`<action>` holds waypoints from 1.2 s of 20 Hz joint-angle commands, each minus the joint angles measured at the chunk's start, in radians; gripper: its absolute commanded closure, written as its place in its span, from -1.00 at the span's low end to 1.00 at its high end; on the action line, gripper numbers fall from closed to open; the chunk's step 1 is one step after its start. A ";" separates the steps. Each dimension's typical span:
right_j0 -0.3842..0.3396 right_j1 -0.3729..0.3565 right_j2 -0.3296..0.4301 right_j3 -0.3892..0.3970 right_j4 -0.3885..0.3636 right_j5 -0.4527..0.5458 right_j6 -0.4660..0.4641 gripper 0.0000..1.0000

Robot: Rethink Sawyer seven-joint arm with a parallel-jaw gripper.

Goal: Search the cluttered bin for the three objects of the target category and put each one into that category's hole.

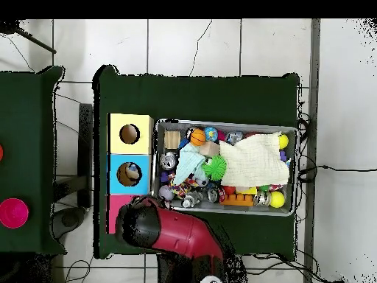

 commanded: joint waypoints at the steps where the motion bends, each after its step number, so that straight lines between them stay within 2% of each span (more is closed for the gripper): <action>1: -0.037 0.130 0.035 -0.205 0.024 0.091 0.174 -1.00; 6: -0.035 0.142 0.034 -0.234 0.027 0.101 0.184 -1.00; 9: -0.037 0.135 0.036 -0.225 0.029 0.094 0.186 -1.00; 17: -0.033 0.195 0.028 -0.329 0.026 0.134 0.188 -1.00; 24: -0.071 0.228 0.047 -0.378 0.016 0.145 0.149 -1.00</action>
